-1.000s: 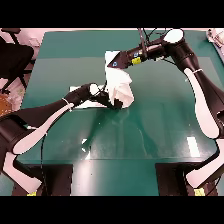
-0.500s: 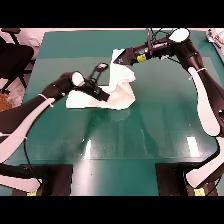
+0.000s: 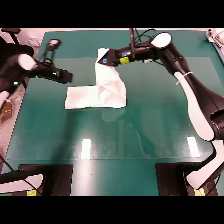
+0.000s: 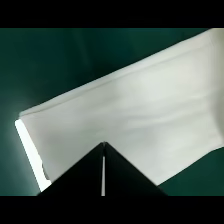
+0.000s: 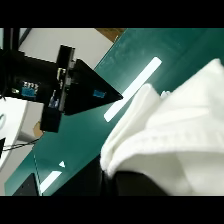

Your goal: Fold the shirts.

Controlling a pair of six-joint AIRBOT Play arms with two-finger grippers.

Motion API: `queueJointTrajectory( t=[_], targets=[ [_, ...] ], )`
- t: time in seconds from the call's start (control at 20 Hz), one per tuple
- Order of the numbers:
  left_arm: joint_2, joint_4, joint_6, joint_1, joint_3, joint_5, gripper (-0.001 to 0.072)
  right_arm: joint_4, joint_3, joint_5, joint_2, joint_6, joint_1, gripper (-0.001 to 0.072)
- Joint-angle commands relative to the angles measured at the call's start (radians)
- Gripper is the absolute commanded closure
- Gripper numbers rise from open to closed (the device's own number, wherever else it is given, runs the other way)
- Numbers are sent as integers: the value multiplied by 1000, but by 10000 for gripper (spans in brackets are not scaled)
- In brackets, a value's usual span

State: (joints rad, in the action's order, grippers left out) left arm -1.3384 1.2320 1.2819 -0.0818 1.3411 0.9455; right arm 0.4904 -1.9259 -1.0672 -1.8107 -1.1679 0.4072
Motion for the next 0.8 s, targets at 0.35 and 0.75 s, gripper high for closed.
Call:
queueJointTrajectory(
  t=[0.35,0.75],
  targets=[
    [99,12,-26,128,0,95,687,-3,-1,275,-146,-41,158,691],
    [99,10,-26,128,0,114,687,-84,-1,369,-217,-107,196,686]
  ],
)
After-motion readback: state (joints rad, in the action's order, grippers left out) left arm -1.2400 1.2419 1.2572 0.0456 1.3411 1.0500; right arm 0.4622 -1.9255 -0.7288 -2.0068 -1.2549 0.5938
